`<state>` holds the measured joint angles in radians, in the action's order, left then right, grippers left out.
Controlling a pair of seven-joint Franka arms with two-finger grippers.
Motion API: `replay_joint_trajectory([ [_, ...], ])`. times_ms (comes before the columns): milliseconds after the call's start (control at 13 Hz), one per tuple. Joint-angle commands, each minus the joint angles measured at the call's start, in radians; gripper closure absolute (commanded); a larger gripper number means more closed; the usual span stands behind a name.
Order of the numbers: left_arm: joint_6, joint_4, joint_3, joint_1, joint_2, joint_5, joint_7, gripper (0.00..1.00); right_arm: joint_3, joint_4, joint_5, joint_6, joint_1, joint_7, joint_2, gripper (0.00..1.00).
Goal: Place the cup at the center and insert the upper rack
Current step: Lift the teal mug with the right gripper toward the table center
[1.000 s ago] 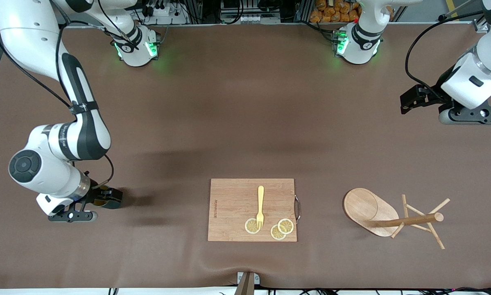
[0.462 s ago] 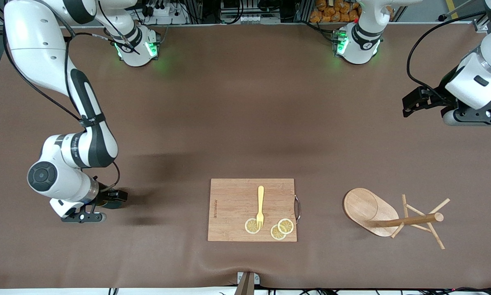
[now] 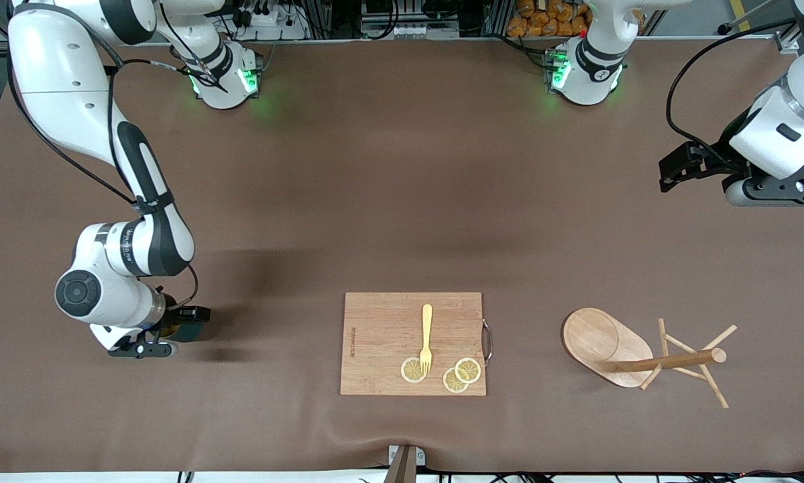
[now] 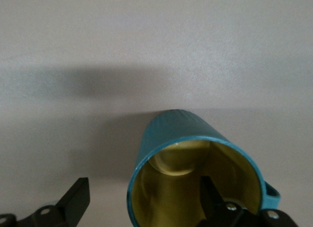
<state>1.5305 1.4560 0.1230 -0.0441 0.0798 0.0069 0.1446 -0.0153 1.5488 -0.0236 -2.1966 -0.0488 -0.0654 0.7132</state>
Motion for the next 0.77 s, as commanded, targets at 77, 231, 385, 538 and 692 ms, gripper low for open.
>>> replay_joint_trajectory([
  [77, 0.008, -0.003, 0.004, -0.006, 0.003, 0.004, 0.003, 0.00, 0.014, 0.004, -0.016, -0.018, 0.014, 0.004, 0.009, 1.00],
  [231, 0.008, -0.003, 0.006, -0.006, 0.003, 0.001, 0.004, 0.00, 0.014, 0.005, -0.016, -0.018, 0.014, 0.003, 0.009, 1.00],
  [385, 0.013, -0.003, 0.004, -0.008, 0.005, 0.001, 0.004, 0.00, 0.014, 0.005, -0.016, -0.018, 0.010, 0.001, 0.008, 1.00],
  [538, 0.019, -0.003, 0.004, -0.010, 0.005, 0.001, 0.006, 0.00, 0.014, 0.004, -0.016, -0.012, 0.006, 0.000, 0.002, 1.00],
  [692, 0.022, -0.003, 0.004, -0.010, 0.009, 0.001, 0.006, 0.00, 0.014, 0.007, -0.016, 0.018, -0.005, -0.010, -0.021, 1.00],
])
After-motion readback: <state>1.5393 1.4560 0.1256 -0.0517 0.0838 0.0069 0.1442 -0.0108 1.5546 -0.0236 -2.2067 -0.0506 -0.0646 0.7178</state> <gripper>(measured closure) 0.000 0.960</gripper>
